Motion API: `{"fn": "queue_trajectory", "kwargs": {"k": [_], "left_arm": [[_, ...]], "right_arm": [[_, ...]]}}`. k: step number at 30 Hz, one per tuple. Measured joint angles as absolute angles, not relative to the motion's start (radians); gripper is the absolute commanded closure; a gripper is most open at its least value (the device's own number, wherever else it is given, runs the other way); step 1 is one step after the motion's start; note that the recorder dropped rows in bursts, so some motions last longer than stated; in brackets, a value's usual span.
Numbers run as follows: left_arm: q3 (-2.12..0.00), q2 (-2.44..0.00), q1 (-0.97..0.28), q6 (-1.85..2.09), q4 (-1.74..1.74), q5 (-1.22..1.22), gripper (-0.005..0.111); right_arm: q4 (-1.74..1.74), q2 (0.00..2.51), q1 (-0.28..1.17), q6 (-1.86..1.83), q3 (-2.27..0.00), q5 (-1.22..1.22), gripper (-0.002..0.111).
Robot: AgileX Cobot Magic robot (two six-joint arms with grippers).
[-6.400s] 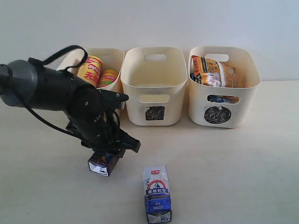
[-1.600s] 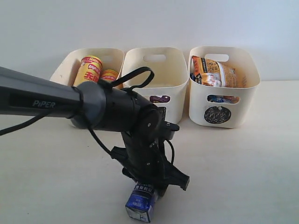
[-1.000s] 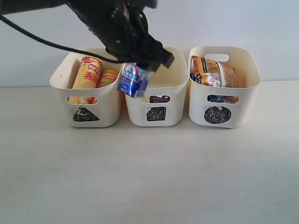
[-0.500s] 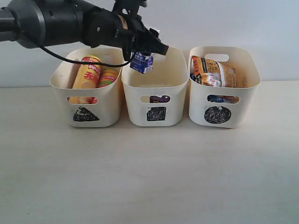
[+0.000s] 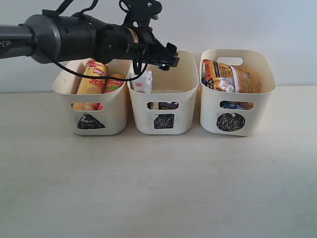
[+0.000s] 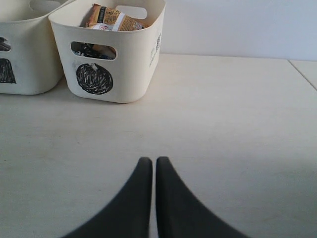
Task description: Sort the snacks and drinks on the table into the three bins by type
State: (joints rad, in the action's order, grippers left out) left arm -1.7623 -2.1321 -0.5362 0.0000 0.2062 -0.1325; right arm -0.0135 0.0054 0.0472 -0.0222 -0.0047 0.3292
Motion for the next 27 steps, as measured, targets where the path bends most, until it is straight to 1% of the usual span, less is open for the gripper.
{"fn": "queue_trajectory", "kwargs": {"k": [1,3,4,5,6,9,21,24,27], "left_arm": [[-1.762,-2.13,-0.536,0.0,0.206,-0.14,0.028],[-1.762,-2.119,-0.536,0.0,0.206,-0.166,0.039],[-1.762,-2.109,-0.536,0.0,0.206,-0.187,0.05],[-1.762,-2.098,-0.536,0.0,0.206,-0.213,0.058],[-1.762,-2.087,-0.536,0.0,0.21,-0.238,0.072],[-1.762,-2.039,-0.536,0.0,0.227,-0.348,0.102],[-1.762,-1.845,-0.536,0.0,0.258,-0.925,0.103],[-1.722,-1.785,-0.536,0.0,0.258,-0.987,0.103],[-1.649,-1.712,-0.536,-0.009,0.243,-0.987,0.103]], "right_arm": [[-0.014,0.005,0.047,-0.022,-0.005,0.329,0.108],[-0.014,0.005,0.047,-0.022,-0.005,0.329,0.108],[-0.014,0.005,0.047,-0.022,-0.005,0.329,0.108],[-0.014,0.005,0.047,-0.022,-0.005,0.329,0.108],[-0.014,0.005,0.047,-0.022,-0.005,0.329,0.108],[-0.014,0.005,0.047,-0.022,-0.005,0.329,0.108],[-0.014,0.005,0.047,-0.022,-0.005,0.329,0.108],[-0.014,0.005,0.047,-0.022,-0.005,0.329,0.108],[-0.014,0.005,0.047,-0.022,-0.005,0.329,0.108]]}}
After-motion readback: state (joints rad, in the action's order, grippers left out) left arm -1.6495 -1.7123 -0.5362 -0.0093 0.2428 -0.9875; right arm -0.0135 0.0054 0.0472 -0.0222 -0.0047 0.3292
